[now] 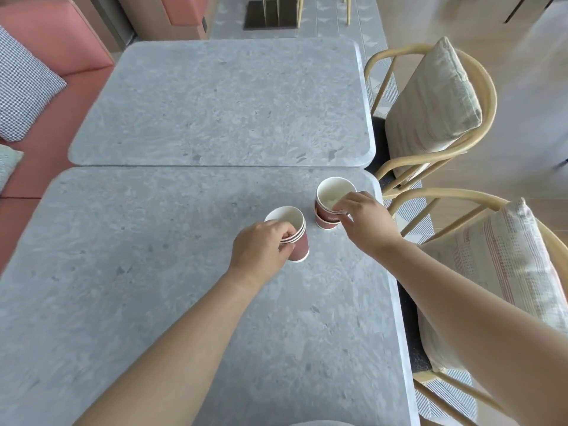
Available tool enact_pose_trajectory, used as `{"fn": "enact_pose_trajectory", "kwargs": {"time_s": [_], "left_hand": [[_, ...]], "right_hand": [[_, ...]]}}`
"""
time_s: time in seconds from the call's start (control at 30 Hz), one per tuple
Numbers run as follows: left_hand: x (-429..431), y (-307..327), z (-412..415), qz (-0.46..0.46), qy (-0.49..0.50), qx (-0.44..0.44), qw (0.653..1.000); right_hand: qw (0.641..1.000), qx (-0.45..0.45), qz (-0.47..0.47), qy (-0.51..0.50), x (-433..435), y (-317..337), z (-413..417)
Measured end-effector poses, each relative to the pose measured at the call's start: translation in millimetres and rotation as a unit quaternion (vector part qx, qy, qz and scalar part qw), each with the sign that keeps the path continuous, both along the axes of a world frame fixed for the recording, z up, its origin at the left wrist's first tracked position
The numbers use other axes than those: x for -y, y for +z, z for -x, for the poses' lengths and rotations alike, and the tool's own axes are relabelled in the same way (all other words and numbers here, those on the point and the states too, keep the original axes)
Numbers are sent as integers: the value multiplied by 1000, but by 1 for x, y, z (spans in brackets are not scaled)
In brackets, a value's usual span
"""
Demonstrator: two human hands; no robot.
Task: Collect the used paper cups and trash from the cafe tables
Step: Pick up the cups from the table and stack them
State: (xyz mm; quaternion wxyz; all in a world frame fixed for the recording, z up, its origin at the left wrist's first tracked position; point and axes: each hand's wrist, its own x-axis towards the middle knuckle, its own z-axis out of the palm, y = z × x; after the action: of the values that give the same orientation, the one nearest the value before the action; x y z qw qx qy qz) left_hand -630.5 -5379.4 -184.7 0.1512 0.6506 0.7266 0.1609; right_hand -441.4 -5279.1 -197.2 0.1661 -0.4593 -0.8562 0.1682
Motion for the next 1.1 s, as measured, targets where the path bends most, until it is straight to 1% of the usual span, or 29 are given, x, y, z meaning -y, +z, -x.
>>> {"fn": "enact_pose_trajectory", "kwargs": {"time_s": [0.07,0.2,0.33,0.43,0.57,0.7,0.77,1.1], "left_hand": [[1,-3,1,8,2,7,1000],[5,-7,3,23,9,21,999],[9,-8,4,27,17,26,999],[13,-7,4,20,20,24,999],[22,-2,2,6,11,27,1000],[35,6,-4,-3,5,30,1000],[43,12,-9,-1,-5,31,1000],[70,32,-60,-17,-72,20,997]], "right_hand": [[999,20,26,10,2,-8,0],[997,43,57,-3,8,-17,0],[995,74,66,-13,15,-21,-1],[995,80,60,-10,23,-19,0],[997,49,62,8,46,-8,-1],[999,-20,44,4,79,6,-13],[999,-39,30,-3,95,13,-23],[998,-51,0,-39,141,40,-75]]}}
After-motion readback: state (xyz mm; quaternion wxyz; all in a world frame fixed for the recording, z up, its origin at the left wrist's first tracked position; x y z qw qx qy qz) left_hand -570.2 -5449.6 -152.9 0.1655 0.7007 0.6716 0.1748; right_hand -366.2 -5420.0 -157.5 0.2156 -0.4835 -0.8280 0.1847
